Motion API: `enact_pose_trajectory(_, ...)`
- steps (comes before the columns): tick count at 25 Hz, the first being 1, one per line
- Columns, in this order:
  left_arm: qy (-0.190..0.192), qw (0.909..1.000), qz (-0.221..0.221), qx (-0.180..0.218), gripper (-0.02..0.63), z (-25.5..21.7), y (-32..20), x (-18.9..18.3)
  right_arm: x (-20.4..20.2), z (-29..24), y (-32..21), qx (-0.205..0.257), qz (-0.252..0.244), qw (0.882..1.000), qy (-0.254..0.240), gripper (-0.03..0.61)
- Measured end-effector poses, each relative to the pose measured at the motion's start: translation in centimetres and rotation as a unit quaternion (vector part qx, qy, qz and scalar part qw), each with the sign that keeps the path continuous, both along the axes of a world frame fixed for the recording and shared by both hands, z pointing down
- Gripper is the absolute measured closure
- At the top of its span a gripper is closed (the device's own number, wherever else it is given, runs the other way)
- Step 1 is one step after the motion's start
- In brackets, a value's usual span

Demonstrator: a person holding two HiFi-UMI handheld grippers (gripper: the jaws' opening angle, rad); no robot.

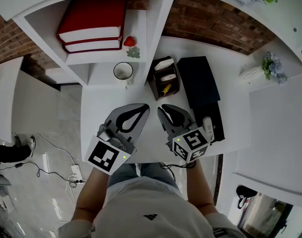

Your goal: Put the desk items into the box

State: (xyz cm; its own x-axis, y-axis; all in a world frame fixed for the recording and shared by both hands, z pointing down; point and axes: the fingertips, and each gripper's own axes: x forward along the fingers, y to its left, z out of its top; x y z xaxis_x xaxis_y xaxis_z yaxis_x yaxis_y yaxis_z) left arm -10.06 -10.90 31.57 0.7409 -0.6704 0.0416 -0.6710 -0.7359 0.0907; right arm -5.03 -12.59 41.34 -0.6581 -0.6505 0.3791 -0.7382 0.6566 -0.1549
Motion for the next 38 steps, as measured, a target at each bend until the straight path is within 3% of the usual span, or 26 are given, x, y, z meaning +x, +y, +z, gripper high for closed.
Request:
enact_pose_trajectory(19, -0.003, 0.9998, -0.003, -0.017, 0.603, 1.1, -2.0, -1.4, 0.3, 5.3, -2.4, -0.051, 0.039, 0.997, 0.032, 0.491)
enact_pose_trajectory(31, -0.006, 0.9998, 0.000, -0.021, 0.603, 1.5, -2.7, -1.8, 0.2, 6.4, -3.3, -0.084, 0.064, 0.994, 0.008, 0.469)
enact_pose_trajectory(38, -0.009, 0.9997, 0.004, -0.022, 0.603, 1.6, -3.0, -2.0, 0.3, 6.8, -4.2, -0.092, 0.116, 0.989, 0.011, 0.465)
